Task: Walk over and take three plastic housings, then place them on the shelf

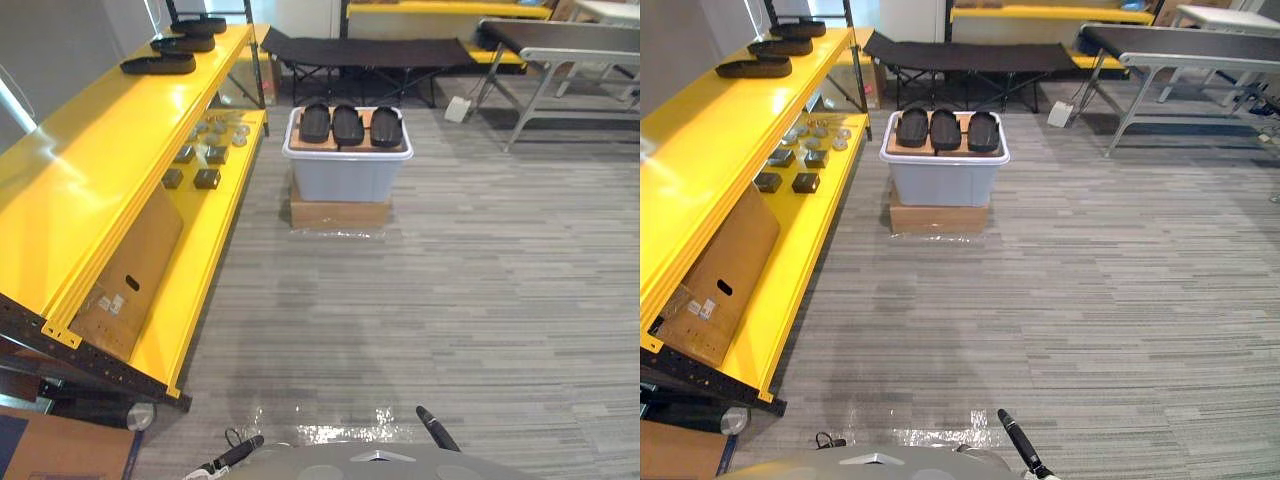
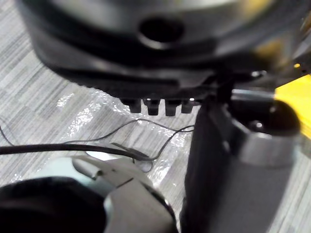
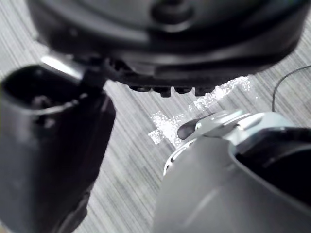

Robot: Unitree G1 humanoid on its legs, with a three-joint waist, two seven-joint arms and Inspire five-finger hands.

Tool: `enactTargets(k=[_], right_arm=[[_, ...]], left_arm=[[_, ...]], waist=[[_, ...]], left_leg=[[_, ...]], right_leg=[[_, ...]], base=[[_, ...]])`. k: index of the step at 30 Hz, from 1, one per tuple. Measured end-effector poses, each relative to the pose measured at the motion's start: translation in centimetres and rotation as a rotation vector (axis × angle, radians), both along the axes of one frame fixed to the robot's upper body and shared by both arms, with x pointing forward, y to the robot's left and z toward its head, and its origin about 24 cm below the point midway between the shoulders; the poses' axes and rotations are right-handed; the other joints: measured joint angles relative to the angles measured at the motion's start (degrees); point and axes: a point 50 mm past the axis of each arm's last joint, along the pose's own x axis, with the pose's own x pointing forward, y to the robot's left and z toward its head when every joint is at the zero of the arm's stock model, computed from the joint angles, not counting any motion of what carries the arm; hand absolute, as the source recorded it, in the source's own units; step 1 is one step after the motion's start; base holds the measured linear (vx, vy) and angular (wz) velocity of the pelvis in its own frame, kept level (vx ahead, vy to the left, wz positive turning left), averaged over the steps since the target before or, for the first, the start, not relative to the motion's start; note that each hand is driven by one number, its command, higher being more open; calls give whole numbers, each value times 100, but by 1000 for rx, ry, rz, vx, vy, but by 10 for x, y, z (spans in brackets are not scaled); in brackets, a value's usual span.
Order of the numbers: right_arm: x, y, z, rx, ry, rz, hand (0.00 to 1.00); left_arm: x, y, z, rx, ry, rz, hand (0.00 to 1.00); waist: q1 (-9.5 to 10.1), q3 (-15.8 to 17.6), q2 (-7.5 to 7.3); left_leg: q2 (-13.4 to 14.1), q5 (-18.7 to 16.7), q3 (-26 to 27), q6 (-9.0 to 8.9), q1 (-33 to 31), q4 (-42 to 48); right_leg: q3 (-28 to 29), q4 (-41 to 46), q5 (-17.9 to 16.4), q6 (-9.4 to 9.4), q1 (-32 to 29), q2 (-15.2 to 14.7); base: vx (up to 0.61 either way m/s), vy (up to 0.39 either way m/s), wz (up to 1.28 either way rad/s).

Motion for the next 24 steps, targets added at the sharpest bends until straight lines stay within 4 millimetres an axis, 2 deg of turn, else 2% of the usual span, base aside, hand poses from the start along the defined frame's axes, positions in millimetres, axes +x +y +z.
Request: enactTargets(k=[2,10,13,14,18,20,22,24], right_arm=[[2,1,0,-2,0,-4,100],[38,8,4,-11,-104,36,100],[62,16,9,-15,-176,108,100],[74,17,12,-30,-216,154,100],[119,20,36,-112,-438,282,100],[135,20,46,-140,-511,312,100],[146,20,53,-156,-563,305,100],[150,21,55,-151,-586,281,100]], left_arm=[[0,0,0,5,7,13,100],[13,1,2,30,-37,-8,100],[31,1,6,47,-106,-74,100],[42,1,9,68,-148,-117,100],[83,-8,25,121,-353,-227,100],[98,-11,33,148,-427,-274,100],[112,-15,40,168,-483,-309,100],[116,-16,42,179,-504,-300,100]], waist=[[-2,8,-5],[-1,42,-19],[3,82,-30],[5,135,-30],[-4,193,-45],[-16,195,-48],[-12,195,-48],[-13,196,-48]], left_leg=[[-33,14,19,-1,173,-152],[-77,23,66,-11,297,-344],[-78,20,84,-17,330,-355],[-81,20,86,-17,340,-355],[-87,53,94,-26,251,-377],[-90,95,95,-29,259,-458],[-90,96,111,-30,253,-469],[-91,93,136,-34,255,-479]], right_leg=[[-4,-129,16,22,129,-5],[-24,-340,77,125,259,-6],[-24,-340,77,135,275,-6],[-24,-339,81,142,280,-9],[-21,-336,100,164,175,-18],[-24,-338,103,164,146,-13],[-18,-339,104,164,125,-10],[-14,-340,104,165,113,-9]], base=[[62,42,-3],[31,13,-3],[-26,-13,-4],[-63,-18,0],[-55,-16,-2],[-32,-29,-1],[-12,-15,-1],[2,-15,-6]])
